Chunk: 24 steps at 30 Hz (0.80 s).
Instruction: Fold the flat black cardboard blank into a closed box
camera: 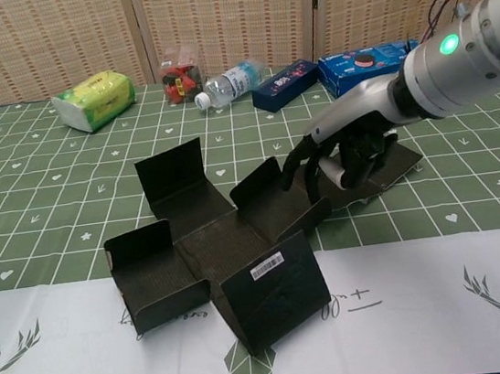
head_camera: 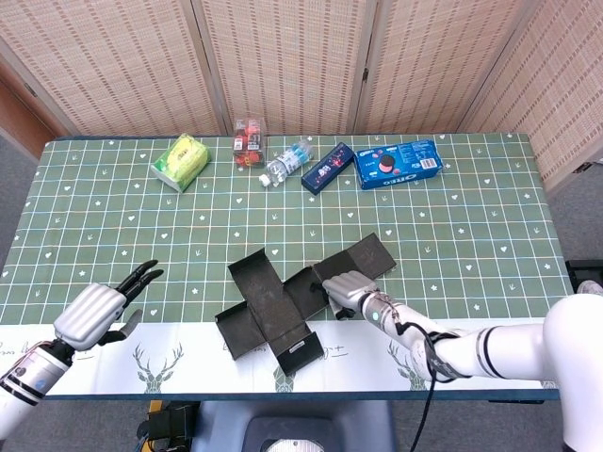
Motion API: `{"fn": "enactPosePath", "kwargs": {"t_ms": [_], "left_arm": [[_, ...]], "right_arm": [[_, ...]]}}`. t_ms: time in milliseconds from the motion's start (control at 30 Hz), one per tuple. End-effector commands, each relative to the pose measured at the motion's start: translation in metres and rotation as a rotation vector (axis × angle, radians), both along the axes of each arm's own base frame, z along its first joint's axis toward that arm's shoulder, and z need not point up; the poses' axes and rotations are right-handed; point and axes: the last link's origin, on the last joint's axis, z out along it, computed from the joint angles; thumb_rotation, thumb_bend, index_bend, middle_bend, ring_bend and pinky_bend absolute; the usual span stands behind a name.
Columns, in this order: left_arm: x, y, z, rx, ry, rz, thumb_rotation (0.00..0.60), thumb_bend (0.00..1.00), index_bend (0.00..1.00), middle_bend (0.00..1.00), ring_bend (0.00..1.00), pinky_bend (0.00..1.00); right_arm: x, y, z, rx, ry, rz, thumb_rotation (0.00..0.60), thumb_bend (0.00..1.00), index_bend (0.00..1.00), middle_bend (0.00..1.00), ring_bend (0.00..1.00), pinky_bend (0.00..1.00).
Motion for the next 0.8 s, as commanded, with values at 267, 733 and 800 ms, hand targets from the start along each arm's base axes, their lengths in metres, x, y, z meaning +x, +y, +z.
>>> {"fn": "enactPosePath", "kwargs": {"t_ms": [267, 733, 800], "left_arm": [[0.003, -0.003, 0.0, 0.002, 0.001, 0.001, 0.6, 0.57, 0.0, 0.0, 0.66, 0.86], [0.006, -0.005, -0.001, -0.002, 0.0, 0.008, 0.6, 0.57, 0.0, 0.0, 0.66, 0.86], [0.006, -0.005, -0.001, -0.003, -0.001, 0.009, 0.6, 0.57, 0.0, 0.0, 0.66, 0.86]], "right_arm": [[-0.025, -0.012, 0.012, -0.242, -0.028, 0.127, 0.6, 0.0, 0.0, 0.06, 0.81, 1.0], [-0.024, -0.016, -0.029, -0.261, 0.036, 0.216, 0.6, 0.0, 0.0, 0.0, 0.77, 1.0], [-0.023, -0.017, -0.034, -0.268, 0.037, 0.218, 0.6, 0.0, 0.0, 0.0, 0.77, 1.0]]}}
